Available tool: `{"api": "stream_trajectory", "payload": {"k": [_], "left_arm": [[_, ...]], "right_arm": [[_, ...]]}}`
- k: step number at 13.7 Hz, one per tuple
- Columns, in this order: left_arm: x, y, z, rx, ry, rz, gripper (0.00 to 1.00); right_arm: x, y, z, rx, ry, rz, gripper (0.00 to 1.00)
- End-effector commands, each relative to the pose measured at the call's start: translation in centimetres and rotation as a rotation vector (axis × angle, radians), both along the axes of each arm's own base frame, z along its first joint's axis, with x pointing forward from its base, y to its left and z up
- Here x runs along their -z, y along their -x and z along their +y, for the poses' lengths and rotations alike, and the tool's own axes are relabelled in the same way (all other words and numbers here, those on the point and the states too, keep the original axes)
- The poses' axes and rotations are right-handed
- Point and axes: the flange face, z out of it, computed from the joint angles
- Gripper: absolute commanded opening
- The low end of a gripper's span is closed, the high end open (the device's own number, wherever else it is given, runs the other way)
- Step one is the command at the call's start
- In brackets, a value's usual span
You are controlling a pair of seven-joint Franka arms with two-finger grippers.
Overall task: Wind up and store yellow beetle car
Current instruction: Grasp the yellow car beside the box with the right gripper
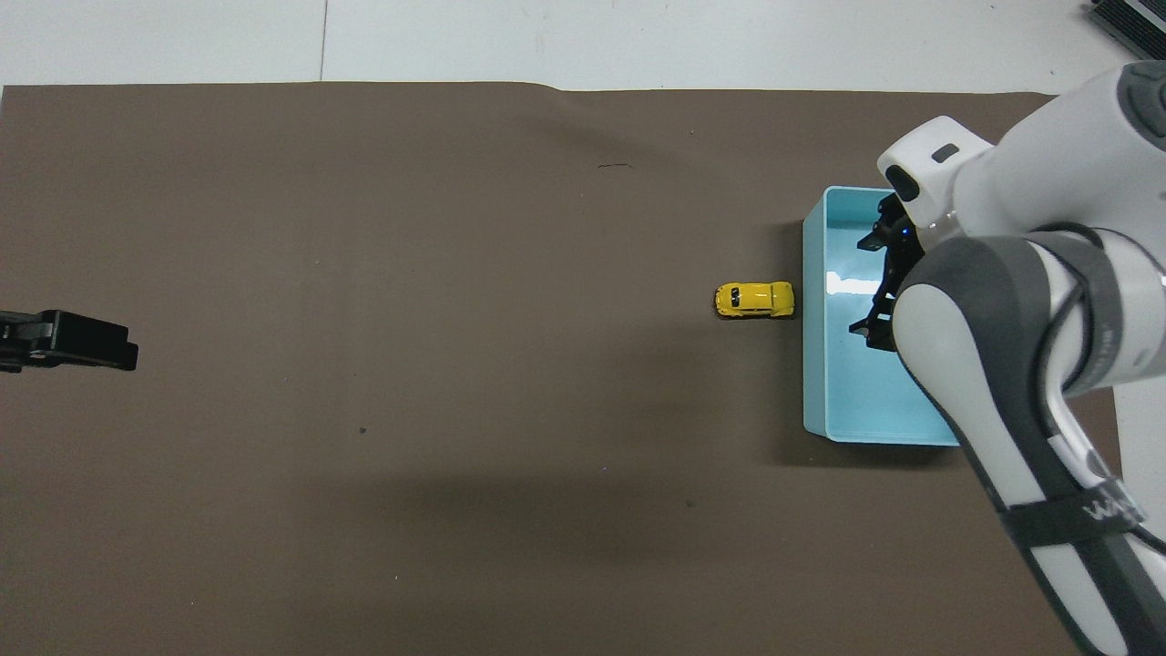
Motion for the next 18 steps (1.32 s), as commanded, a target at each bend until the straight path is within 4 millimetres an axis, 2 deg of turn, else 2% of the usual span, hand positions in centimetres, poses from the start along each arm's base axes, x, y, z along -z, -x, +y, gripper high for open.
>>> {"api": "stream_trajectory", "payload": {"k": [1,3,8,10,13,16,18], "left_arm": [[-0.3,0.7,0.3,-0.005,0.015,0.006,1.0],[-0.3,0.7,0.3,-0.005,0.015,0.008,1.0],[-0.3,0.7,0.3,-0.005,0.015,0.006,1.0],[-0.3,0.7,0.3,-0.005,0.015,0.006,1.0],[-0.3,0.7,0.3,-0.005,0.015,0.008,1.0],[-0.3,0.7,0.3,-0.005,0.015,0.006,1.0],[-0.3,0.7,0.2,-0.004,0.015,0.006,1.0]], "right_arm": [[2.1,0.1,0.4,-0.049,-0.026,-0.008,1.0],[4.8,-0.3,0.6,-0.063,-0.023,-0.039,1.0],[8.0,-1.4,1.8,-0.095,-0.021,-0.071,1.0],[10.4,-1.8,1.9,-0.089,-0.017,-0.067,1.0],[13.4,-2.1,3.3,-0.102,-0.017,-0.099,1.0],[14.0,-1.9,3.4,-0.109,-0.016,-0.095,1.0],[15.6,-1.2,3.2,-0.112,-0.012,-0.095,1.0]]}}
